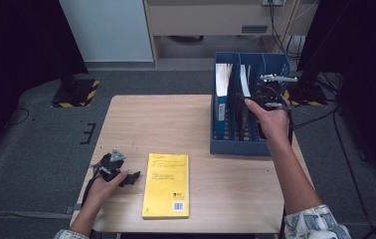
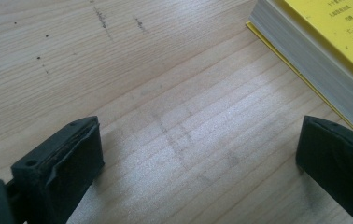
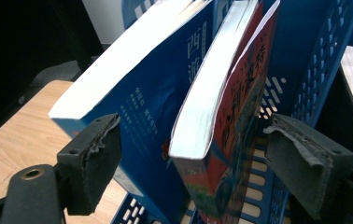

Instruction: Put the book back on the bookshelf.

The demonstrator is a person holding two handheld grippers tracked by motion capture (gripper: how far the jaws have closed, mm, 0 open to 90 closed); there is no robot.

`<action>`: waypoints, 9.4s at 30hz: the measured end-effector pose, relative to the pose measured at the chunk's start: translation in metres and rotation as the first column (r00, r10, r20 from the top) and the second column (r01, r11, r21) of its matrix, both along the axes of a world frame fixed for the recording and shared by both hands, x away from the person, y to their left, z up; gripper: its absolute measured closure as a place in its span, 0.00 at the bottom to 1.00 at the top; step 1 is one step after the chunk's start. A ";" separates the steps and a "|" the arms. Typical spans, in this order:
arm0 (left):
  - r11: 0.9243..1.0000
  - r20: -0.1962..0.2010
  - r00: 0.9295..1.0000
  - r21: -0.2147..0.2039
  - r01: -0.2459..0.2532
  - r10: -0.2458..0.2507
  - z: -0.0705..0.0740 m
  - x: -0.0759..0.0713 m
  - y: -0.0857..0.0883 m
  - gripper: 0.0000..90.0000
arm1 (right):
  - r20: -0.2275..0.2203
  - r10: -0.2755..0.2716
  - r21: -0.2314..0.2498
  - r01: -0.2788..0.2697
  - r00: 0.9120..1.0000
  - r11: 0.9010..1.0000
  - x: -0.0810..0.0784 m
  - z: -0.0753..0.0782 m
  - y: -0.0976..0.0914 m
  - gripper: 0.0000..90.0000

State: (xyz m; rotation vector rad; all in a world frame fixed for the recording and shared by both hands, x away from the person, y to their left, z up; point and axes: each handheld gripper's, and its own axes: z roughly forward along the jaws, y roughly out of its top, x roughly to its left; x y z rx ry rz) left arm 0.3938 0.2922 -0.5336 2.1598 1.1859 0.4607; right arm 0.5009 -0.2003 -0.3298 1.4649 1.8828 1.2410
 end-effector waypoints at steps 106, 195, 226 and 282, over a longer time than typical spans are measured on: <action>0.986 0.041 0.992 -0.109 0.127 -0.123 0.029 -0.033 -0.026 0.12 | -0.240 0.501 -0.115 -0.536 0.832 0.836 -0.131 -0.178 0.162 0.22; 0.960 -0.188 0.949 -0.169 0.222 -0.253 0.032 0.016 -0.058 0.41 | -0.299 0.490 -0.047 -0.526 0.819 0.849 -0.108 -0.195 0.174 0.19; 0.905 -0.183 0.900 -0.246 0.347 -0.395 0.048 0.020 -0.076 0.41 | -0.298 0.499 -0.027 -0.530 0.814 0.848 -0.108 -0.196 0.171 0.19; 0.882 -0.120 0.897 -0.277 0.381 -0.425 0.064 0.021 -0.079 0.92 | -0.313 0.567 0.019 -0.592 0.762 0.806 -0.095 -0.196 0.161 0.07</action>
